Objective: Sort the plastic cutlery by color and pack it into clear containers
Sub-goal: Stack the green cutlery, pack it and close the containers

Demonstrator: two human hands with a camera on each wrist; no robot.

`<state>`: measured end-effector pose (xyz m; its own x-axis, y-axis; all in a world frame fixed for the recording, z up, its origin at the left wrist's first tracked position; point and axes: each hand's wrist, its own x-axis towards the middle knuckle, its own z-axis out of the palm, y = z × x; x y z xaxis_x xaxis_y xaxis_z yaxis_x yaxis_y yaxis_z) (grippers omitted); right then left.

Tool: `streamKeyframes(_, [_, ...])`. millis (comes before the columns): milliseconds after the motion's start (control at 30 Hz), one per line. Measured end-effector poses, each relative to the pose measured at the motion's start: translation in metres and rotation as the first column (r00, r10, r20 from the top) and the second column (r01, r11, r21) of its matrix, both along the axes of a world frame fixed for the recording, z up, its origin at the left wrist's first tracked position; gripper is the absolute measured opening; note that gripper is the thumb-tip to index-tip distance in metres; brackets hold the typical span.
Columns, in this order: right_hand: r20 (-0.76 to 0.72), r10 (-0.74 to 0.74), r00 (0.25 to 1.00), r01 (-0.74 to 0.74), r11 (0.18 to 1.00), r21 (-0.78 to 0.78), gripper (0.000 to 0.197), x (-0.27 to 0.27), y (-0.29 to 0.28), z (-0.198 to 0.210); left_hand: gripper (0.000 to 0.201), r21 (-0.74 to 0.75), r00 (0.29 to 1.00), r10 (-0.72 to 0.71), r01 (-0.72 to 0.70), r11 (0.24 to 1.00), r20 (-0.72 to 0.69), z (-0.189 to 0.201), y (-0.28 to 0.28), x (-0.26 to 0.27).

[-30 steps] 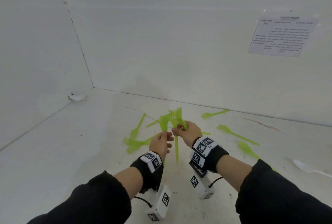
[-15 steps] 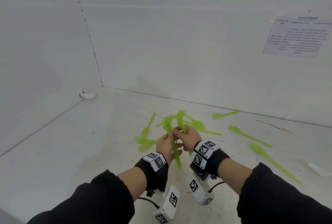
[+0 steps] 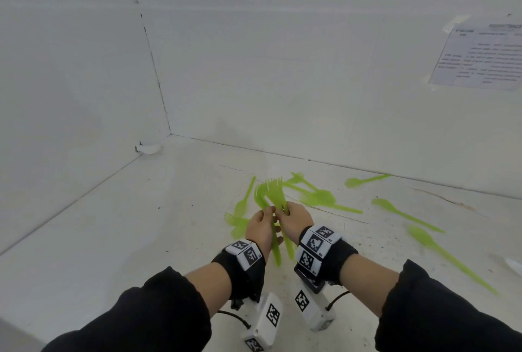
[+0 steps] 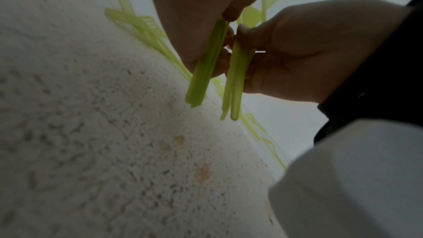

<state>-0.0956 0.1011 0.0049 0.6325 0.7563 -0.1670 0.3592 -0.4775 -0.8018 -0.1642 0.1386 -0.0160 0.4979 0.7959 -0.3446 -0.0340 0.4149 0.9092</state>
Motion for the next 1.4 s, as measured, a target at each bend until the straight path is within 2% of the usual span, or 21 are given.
streamKeyframes(133, [0.029, -0.041, 0.999, 0.04, 0.999, 0.015, 0.026, -0.011, 0.009, -0.001, 0.022, 0.006, 0.999, 0.014, -0.014, 1.0, 0.034, -0.001, 0.005, -0.001])
streamKeyframes(267, [0.035, -0.064, 0.997, 0.062, 0.996, 0.064, 0.022, -0.014, 0.01, -0.003, 0.026, 0.08, 0.997, 0.054, -0.049, 0.996, -0.059, -0.008, 0.012, -0.003])
streamKeyframes(367, [0.005, -0.091, 0.996, 0.09, 0.989, 0.121, 0.021, -0.013, 0.009, -0.006, 0.026, 0.026, 0.999, 0.022, -0.021, 0.999, -0.037, -0.008, 0.018, -0.006])
streamKeyframes(533, [-0.043, -0.097, 0.994, 0.101, 0.988, 0.117, 0.02, -0.012, 0.013, -0.008, 0.029, 0.009, 0.999, 0.032, -0.031, 0.999, -0.025, -0.009, 0.026, -0.009])
streamKeyframes(600, [-0.013, -0.088, 0.996, 0.089, 0.991, 0.104, 0.02, -0.012, 0.013, -0.011, 0.031, 0.012, 0.999, 0.021, -0.02, 1.0, -0.046, -0.01, 0.026, -0.01])
streamKeyframes(700, [0.025, -0.112, 0.993, 0.108, 0.986, 0.131, 0.008, -0.012, 0.011, -0.013, 0.03, -0.002, 0.998, -0.013, 0.013, 1.0, -0.055, -0.011, 0.027, -0.009])
streamKeyframes(833, [-0.045, -0.123, 0.991, 0.129, 0.976, 0.175, 0.019, -0.012, 0.014, -0.016, 0.027, -0.004, 0.999, -0.044, 0.044, 0.999, -0.027, -0.007, 0.023, -0.01])
streamKeyframes(967, [-0.153, -0.071, 0.986, 0.101, 0.976, 0.194, 0.007, -0.01, 0.015, -0.015, 0.026, -0.02, 1.0, -0.016, 0.016, 1.0, 0.009, -0.009, 0.024, -0.01])
streamKeyframes(1033, [-0.195, -0.031, 0.98, 0.073, 0.975, 0.211, 0.016, -0.008, 0.014, -0.014, 0.027, -0.049, 0.999, -0.02, 0.021, 0.999, 0.028, -0.01, 0.026, -0.011])
streamKeyframes(1200, [-0.217, 0.017, 0.976, 0.028, 0.978, 0.205, 0.009, -0.005, 0.014, -0.01, 0.026, -0.16, 0.992, -0.061, 0.079, 0.984, 0.115, -0.003, 0.026, -0.014])
streamKeyframes(1300, [-0.19, -0.008, 0.982, 0.038, 0.987, 0.157, 0.014, -0.003, 0.015, -0.011, 0.024, -0.19, 0.988, -0.08, 0.104, 0.976, 0.131, -0.001, 0.022, -0.016])
streamKeyframes(1400, [-0.064, -0.052, 0.997, 0.06, 0.992, 0.115, 0.025, -0.004, 0.014, -0.012, 0.023, -0.182, 0.988, -0.094, 0.116, 0.977, 0.124, -0.003, 0.019, -0.015])
